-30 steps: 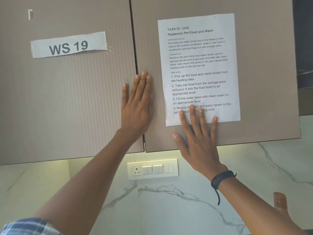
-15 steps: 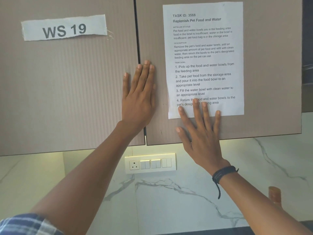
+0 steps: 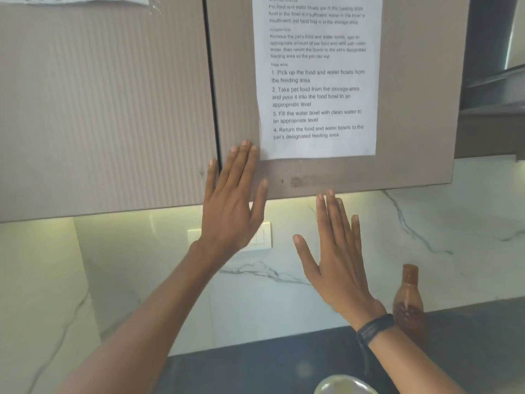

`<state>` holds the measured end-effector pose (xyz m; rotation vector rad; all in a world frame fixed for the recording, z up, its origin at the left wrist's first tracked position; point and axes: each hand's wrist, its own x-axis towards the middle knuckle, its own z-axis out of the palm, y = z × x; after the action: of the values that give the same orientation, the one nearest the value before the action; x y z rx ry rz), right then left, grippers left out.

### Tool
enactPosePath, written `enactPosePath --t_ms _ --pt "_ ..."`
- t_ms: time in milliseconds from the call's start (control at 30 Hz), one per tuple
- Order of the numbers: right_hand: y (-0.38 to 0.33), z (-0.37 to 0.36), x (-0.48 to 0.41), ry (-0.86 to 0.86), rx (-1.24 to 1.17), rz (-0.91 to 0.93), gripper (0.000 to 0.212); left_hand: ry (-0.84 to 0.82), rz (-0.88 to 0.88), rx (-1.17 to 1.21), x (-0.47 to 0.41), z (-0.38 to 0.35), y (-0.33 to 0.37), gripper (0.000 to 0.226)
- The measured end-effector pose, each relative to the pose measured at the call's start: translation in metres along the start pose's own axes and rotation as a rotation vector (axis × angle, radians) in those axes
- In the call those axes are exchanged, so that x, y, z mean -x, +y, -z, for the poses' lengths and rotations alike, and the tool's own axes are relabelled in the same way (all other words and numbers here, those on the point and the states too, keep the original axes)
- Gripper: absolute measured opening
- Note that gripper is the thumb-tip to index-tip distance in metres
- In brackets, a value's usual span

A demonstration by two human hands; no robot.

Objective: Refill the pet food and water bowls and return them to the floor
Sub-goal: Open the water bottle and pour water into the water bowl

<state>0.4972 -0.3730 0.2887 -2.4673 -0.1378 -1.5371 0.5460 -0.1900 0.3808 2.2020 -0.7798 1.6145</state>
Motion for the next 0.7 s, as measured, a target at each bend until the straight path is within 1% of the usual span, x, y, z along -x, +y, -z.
enactPosePath --t_ms 100,200,433,567,700 --pt "0.009 -0.002 0.041 -0.015 -0.004 -0.105 0.075 -0.041 0.002 0.069 0.043 -0.015 0.015 0.056" --pt "0.022 -0.003 0.080 -0.066 -0.012 -0.196 0.077 -0.074 0.057 0.195 0.079 -0.029 0.031 0.055" --pt "0.089 -0.004 0.167 -0.241 0.086 -0.417 0.084 -0.350 0.174 0.407 0.154 -0.076 0.091 0.055" --pt "0.140 -0.012 0.191 -0.328 0.026 -0.633 0.092 -0.474 0.210 0.466 0.178 -0.103 0.118 0.056" --pt "0.191 -0.026 0.198 -0.379 -0.058 -0.781 0.097 -0.588 0.276 0.514 0.194 -0.135 0.142 0.058"
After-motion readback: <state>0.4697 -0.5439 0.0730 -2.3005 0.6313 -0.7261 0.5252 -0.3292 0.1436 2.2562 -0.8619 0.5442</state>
